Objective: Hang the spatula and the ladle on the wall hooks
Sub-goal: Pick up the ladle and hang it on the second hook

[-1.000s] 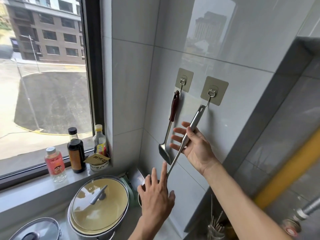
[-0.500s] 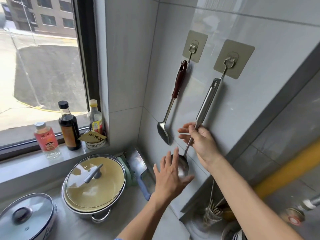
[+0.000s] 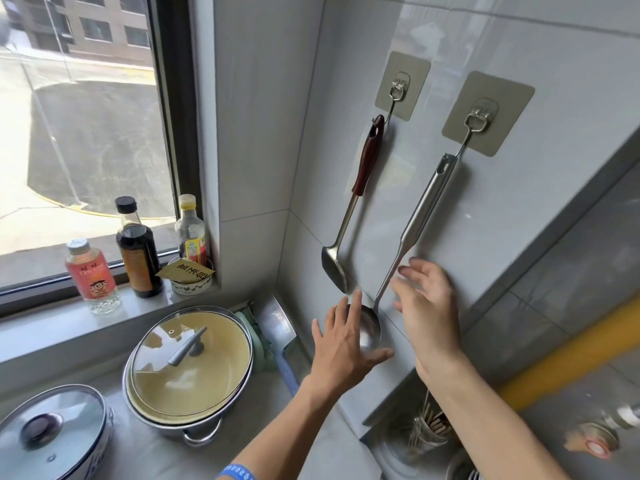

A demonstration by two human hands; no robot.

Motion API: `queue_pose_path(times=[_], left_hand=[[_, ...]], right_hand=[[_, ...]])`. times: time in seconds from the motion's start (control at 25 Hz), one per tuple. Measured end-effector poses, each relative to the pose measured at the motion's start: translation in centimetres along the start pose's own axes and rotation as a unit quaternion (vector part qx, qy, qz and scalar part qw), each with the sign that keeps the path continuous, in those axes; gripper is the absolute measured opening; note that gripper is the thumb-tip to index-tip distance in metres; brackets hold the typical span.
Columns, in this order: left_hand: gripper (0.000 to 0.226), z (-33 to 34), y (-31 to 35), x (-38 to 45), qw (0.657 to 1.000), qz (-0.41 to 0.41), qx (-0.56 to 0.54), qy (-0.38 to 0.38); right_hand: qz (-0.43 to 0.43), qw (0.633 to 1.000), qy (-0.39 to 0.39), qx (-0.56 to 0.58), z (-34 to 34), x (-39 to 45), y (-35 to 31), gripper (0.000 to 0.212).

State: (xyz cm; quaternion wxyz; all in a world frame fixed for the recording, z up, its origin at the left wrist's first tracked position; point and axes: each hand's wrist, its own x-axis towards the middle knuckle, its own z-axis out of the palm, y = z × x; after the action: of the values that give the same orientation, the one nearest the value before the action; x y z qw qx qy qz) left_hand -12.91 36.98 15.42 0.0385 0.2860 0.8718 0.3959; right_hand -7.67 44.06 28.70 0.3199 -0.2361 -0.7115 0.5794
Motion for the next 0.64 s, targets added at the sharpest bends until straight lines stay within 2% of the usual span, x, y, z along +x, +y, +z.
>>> queue_pose_path(times=[0.08,0.12,0.16,0.2,0.28,0.32,0.36,0.48,0.64], left_hand=[[0.117,-0.3,-0.3,0.1,1.0,0.014,0.0,-0.016],[0.121,-0.6,-0.5,0.1,0.999,0.019,-0.006,-0.027],[0.124,-0.9,-0.7,0.1,0.999,0.024,-0.014,-0.039],[0.125,-1.3,-1.0,0.0,0.998,0.033,-0.021,-0.048],[0.116,-2.4,-1.9,-0.1,0.997,0.06,-0.027,-0.048],[0.109,-3.2,-2.3,0.0,0.996,0.069,-0.025,-0.041],[0.104,-4.1,-2.7,0.2,0.997,0.069,-0.016,-0.03],[0.102,-7.2,-3.0,2.3,0.997,0.041,0.068,0.009],[0.105,-10.1,-1.3,5.0,0.982,0.088,0.169,-0.012]], right_hand=[[-0.101,0.99,0.0,-0.096,-1.3,-1.1,-0.1,0.028],[-0.178,0.969,-0.02,-0.169,-1.7,-1.4,-0.3,0.026],[-0.269,0.925,-0.045,-0.264,-1.9,-1.4,-0.4,0.024],[-0.368,0.85,-0.069,-0.37,-1.9,-1.1,-0.5,0.024],[-0.523,0.65,-0.113,-0.539,-1.9,0.2,0.0,0.029],[-0.544,0.574,-0.14,-0.596,-1.9,0.7,0.4,0.035],[-0.535,0.525,-0.164,-0.641,-1.9,1.0,0.7,0.04],[-0.473,0.46,-0.184,-0.729,-2.0,1.6,1.4,0.054],[-0.451,0.429,-0.171,-0.763,-2.2,2.1,1.6,0.059]])
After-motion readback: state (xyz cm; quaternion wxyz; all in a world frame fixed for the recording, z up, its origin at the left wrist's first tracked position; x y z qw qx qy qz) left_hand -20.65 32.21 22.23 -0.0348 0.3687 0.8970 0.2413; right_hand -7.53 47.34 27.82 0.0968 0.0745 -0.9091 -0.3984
